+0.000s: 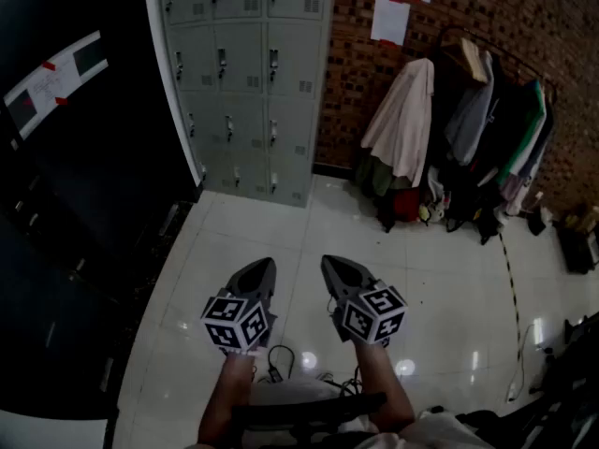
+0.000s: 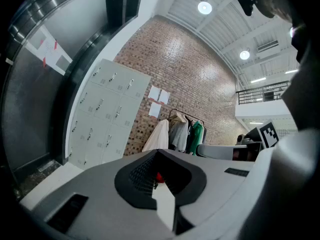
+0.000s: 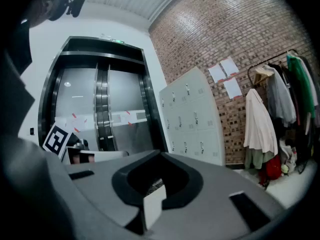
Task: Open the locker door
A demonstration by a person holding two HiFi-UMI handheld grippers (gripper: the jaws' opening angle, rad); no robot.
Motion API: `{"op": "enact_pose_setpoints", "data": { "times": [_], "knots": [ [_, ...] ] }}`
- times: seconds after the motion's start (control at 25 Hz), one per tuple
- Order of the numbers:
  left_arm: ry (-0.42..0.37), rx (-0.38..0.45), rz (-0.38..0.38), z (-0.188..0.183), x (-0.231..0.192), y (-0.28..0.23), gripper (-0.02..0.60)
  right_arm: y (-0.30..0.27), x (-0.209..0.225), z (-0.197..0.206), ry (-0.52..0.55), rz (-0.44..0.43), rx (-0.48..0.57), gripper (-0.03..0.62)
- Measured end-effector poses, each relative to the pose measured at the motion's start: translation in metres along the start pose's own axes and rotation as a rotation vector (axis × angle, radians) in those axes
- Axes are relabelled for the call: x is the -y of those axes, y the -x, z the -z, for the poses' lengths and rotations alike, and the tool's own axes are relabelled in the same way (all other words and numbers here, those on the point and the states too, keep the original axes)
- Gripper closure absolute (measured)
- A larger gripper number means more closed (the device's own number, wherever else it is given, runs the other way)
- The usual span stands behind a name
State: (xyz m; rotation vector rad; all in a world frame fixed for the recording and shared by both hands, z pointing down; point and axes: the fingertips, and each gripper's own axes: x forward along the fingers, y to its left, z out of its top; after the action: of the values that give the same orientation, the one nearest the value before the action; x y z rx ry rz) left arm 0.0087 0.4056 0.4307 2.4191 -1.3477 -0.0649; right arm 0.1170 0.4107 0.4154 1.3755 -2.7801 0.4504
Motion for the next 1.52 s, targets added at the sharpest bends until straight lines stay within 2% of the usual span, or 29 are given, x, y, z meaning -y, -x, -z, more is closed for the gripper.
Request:
{"op": "enact_pose_setpoints", "data": {
  "times": [0.36,1.08,1.52],
  "knots": [
    [-0.013,0.002,0.01,-0.011,-0.012,0.003,0.589,-0.012,-0.009,-0.006,0.002,0.006,0.012,0.59],
    [-0.011,-0.046,0.055,-0.003,-0.057,0.019,0.589,-0.045,-0.04,0.017,-0.014,0.053,-0.007,0.59],
    [0.005,-0.046,0.026,-0.01,-0.102,0.002,0.589,-0.097,-0.04,0.023,-0.008,0.02,-0.038,0.589]
  ]
}}
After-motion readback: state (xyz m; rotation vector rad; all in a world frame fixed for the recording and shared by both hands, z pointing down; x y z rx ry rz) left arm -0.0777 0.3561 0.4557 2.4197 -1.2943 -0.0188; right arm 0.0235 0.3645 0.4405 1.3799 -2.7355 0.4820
